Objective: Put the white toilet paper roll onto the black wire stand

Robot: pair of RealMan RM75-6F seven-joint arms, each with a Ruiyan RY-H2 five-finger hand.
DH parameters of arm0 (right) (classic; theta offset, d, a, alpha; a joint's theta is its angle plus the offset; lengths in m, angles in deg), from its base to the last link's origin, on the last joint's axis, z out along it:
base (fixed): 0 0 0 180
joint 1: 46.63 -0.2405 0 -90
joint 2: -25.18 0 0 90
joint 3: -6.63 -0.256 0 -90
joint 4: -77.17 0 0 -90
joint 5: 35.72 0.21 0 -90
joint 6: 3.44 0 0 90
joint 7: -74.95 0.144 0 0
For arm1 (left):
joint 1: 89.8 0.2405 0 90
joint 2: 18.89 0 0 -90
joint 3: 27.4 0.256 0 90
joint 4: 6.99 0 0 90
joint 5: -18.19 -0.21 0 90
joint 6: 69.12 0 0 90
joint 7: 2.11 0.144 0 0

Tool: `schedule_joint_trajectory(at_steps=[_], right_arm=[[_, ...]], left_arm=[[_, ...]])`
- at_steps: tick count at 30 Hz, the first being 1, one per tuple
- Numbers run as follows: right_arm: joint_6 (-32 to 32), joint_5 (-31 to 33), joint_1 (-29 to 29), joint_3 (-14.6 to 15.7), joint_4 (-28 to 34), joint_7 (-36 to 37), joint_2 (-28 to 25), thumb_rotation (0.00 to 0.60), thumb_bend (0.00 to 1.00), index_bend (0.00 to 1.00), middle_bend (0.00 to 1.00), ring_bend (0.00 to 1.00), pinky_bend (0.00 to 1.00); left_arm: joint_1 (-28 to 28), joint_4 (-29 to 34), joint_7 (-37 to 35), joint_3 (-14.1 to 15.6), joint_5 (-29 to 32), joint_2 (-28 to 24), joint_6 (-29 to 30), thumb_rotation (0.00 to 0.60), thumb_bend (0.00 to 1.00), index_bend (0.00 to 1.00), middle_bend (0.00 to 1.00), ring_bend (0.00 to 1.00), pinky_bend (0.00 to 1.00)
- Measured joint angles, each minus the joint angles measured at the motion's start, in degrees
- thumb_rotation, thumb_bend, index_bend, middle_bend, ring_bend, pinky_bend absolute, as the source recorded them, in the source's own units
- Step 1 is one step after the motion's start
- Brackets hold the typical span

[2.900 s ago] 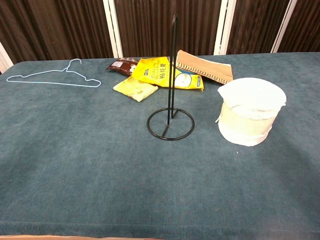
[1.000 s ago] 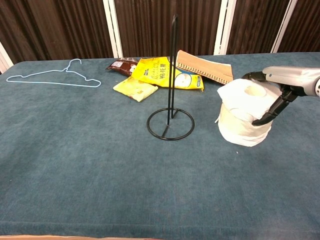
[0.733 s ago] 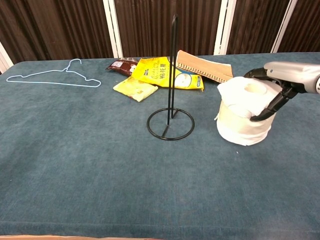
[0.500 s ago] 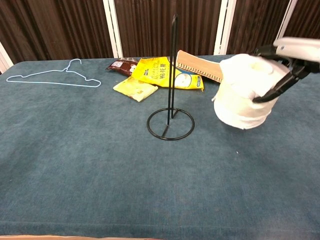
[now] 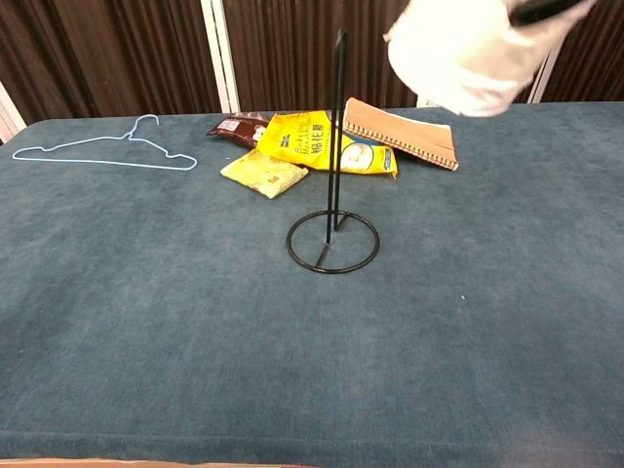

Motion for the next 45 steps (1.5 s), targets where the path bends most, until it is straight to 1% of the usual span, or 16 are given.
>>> schedule_joint_trajectory(at_steps=[4,11,15,20,26,33,40,45], right_arm=[[0.44,5.77,-3.03,-2.53,3.84,-1.80,-1.59,0.600,0.28,0.83,0.70,0.64,0.60],[2.61,19.58,-12.13,-5.78,9.01,-8.62,-2.48,0.600,0.28,0.82,0.70,0.64,0.60],[5.65,26.69,-18.11,-6.94,10.31,-12.68,-1.66,0.600,0.28,0.82,0.70,0.64,0.60],[10.73,33.49,-24.07,-7.20,10.79,-17.79,0.69,0.600,0.28,0.82,0.70,0.64,0.60],[14.28,37.69,-27.33,-6.07,10.33,-20.92,2.99,0.600,0.28,0.82,0.70,0.64,0.60],[14.96,40.92,-29.22,-5.16,8.35,-22.17,4.59,0.600,0.28,0.82,0.70,0.64,0.60],[16.91,43.45,-31.64,-4.88,6.51,-24.10,6.87,0.600,0.28,0.82,0.70,0.64,0.60],[17.09,47.72,-32.82,-4.96,4.46,-24.78,8.43,0.600,0.28,0.81,0.70,0.64,0.60]], left_arm=[[-0.16,0.19,0.10,-0.10,0.14,-0.03,-0.22,0.600,0.39,0.00,0.04,0.01,0.09],[-0.50,0.15,-0.29,-0.25,0.45,0.05,-0.74,0.600,0.39,0.00,0.04,0.01,0.09],[-0.53,0.08,-1.00,-0.39,0.70,-0.08,-0.52,0.600,0.39,0.00,0.04,0.01,0.09],[-0.71,0.00,-1.32,-0.42,0.45,-0.01,-0.43,0.600,0.39,0.00,0.04,0.01,0.09],[-1.00,0.09,-1.72,-0.30,0.22,-0.01,-0.66,0.600,0.39,0.00,0.04,0.01,0.09],[-1.31,0.45,-1.18,-0.42,0.49,0.26,-1.32,0.600,0.39,0.00,0.04,0.01,0.09],[-0.05,-0.76,-2.70,0.43,-0.17,-0.76,0.91,0.600,0.39,0.00,0.04,0.01,0.09],[0.03,-0.69,-2.90,0.54,-0.17,-1.08,0.96,0.600,0.39,0.00,0.04,0.01,0.09]])
